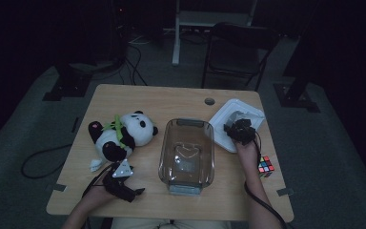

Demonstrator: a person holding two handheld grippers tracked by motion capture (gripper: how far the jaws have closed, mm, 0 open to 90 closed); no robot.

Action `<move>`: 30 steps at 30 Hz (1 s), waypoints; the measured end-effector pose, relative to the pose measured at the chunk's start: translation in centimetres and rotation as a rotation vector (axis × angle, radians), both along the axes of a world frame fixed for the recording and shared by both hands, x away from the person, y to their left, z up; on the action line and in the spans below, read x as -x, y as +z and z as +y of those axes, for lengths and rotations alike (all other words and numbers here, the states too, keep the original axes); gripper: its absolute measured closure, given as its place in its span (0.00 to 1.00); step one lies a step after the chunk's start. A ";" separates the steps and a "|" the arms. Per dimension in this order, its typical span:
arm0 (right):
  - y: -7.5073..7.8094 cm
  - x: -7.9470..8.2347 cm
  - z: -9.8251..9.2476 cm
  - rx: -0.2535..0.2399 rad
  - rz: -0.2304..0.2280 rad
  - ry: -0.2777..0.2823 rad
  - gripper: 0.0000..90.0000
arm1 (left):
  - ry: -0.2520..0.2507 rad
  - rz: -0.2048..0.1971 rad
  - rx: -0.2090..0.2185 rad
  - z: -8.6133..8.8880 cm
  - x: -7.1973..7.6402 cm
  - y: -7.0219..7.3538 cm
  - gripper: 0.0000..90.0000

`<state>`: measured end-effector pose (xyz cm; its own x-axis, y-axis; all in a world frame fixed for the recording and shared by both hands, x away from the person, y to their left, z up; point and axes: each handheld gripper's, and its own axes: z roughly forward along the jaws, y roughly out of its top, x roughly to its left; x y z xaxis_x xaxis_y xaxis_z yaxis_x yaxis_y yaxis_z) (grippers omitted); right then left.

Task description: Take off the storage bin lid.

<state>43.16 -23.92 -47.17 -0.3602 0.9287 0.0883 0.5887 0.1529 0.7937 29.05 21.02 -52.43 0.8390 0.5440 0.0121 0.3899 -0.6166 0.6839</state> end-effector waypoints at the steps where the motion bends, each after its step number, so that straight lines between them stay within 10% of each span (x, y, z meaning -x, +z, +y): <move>1: 0.0 0.0 0.1 -0.006 0.001 -0.004 0.73 | 0.000 0.000 0.000 0.0 0.0 0.0 0.04; 22: -4.4 -1.4 0.5 -0.070 0.072 -0.063 0.72 | 0.000 0.000 0.000 0.0 0.0 0.0 0.04; 30: -4.0 -1.7 0.3 -0.061 0.077 -0.095 0.52 | 0.003 0.000 -0.001 0.0 0.0 0.0 0.04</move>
<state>44.83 -23.58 -51.17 -0.2605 0.9505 0.1697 0.6577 0.0460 0.7519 29.03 21.01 -52.43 0.8376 0.5461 0.0126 0.3913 -0.6160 0.6837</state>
